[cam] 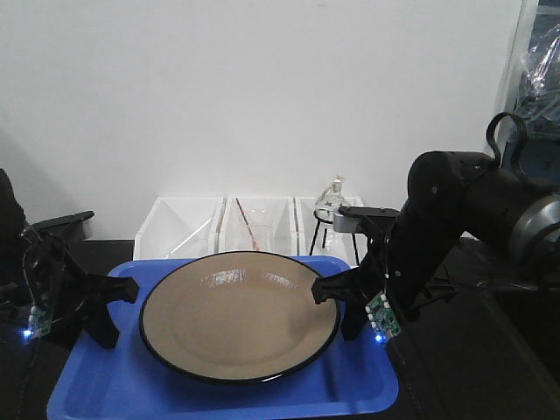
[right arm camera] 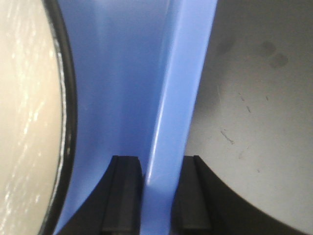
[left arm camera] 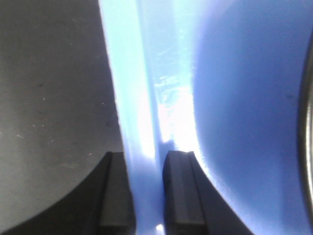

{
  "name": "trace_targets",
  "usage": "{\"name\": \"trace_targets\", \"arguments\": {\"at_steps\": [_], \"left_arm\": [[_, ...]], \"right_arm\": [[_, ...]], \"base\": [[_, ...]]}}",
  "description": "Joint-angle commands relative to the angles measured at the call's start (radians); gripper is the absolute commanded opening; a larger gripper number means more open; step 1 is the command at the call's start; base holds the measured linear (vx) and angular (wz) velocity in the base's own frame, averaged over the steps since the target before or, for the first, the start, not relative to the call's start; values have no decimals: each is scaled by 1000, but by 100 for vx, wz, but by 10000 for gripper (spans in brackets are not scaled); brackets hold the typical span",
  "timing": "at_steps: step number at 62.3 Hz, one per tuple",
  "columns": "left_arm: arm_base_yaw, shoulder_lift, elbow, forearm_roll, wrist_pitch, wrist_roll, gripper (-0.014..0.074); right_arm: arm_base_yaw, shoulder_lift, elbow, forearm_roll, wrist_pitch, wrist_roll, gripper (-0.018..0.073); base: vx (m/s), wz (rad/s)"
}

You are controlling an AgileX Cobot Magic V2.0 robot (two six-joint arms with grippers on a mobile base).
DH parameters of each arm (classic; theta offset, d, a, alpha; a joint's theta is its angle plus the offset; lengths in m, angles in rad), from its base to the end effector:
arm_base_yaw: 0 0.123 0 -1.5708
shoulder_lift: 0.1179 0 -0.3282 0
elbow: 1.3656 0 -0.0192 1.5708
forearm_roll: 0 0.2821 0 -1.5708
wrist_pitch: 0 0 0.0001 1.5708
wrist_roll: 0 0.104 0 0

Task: Place disk in tray to left cabinet
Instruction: 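Close both grippers on the tray edges and lift the tray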

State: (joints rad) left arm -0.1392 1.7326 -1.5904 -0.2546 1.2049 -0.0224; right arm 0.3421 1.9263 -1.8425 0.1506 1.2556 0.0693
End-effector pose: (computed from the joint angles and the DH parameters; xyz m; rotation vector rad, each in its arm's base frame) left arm 0.3979 -0.0805 0.3462 0.0886 2.8259 -0.3927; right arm 0.4323 0.1697 0.3376 -0.3534 2.8231 0.3036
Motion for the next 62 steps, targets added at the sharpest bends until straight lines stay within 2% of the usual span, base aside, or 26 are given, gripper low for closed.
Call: {"name": "trace_targets", "arguments": {"at_steps": [1,62], "left_arm": [[0,-60,-38,7,-28,10,-1],[0,-60,-38,7,-28,10,0]], "right_arm": [[-6,-69,-34,-38,12,-15,-4],[-6,-69,-34,-38,13,-15,-4]], "base": [[0,0],[0,0]]}}
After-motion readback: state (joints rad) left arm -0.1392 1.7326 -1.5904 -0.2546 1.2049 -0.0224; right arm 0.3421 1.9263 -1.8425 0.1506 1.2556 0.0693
